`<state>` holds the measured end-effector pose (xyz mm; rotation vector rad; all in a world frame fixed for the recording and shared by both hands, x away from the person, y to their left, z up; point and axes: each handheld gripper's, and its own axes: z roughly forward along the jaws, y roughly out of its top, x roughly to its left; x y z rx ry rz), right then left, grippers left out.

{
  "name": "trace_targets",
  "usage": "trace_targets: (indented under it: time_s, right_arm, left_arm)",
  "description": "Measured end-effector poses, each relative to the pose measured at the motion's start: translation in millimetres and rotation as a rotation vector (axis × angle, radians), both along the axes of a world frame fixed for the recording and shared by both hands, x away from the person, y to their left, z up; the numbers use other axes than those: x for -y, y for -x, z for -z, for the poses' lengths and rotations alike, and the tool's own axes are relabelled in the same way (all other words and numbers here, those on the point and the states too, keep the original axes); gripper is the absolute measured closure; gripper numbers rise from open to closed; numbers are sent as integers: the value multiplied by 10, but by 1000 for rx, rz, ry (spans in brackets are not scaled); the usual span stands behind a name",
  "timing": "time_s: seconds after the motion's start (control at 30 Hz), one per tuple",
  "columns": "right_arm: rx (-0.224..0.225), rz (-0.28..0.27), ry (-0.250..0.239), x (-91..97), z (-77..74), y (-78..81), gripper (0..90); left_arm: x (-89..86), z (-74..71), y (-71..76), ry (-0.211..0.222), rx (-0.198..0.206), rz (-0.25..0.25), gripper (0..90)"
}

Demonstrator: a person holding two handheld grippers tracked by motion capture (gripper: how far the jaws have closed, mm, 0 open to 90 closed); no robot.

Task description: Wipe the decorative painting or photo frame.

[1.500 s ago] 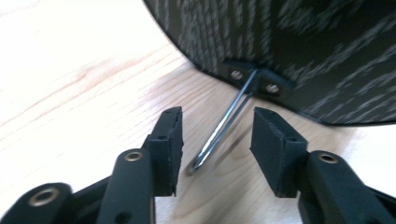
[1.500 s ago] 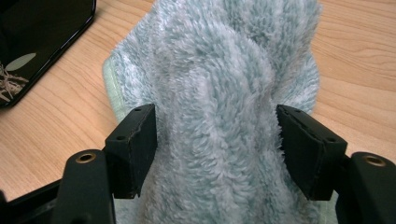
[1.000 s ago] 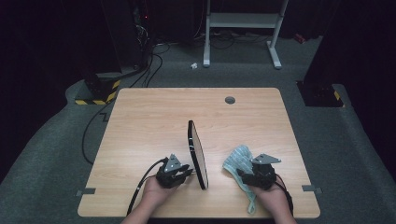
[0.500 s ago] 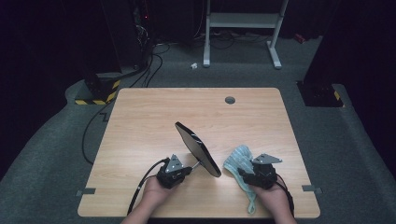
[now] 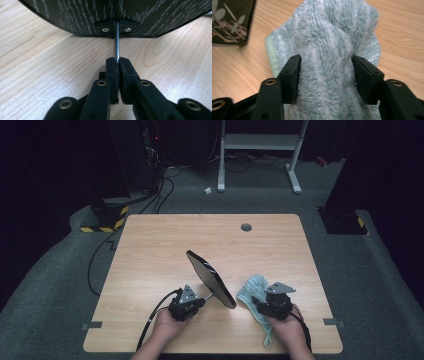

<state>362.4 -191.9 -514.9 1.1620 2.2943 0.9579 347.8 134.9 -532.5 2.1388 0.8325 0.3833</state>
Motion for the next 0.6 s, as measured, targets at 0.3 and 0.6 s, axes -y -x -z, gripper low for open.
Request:
trace_targets:
  time_s: [0.3,0.6]
  right_arm:
    - [-23,-23,-1,-12,1,-7,674]
    - [168,-32,-132,19,-445,228,683]
  left_arm:
    - [39,-2,-32,21,-27,-13,882]
    - [64,0,-52,29,-33,-25,883]
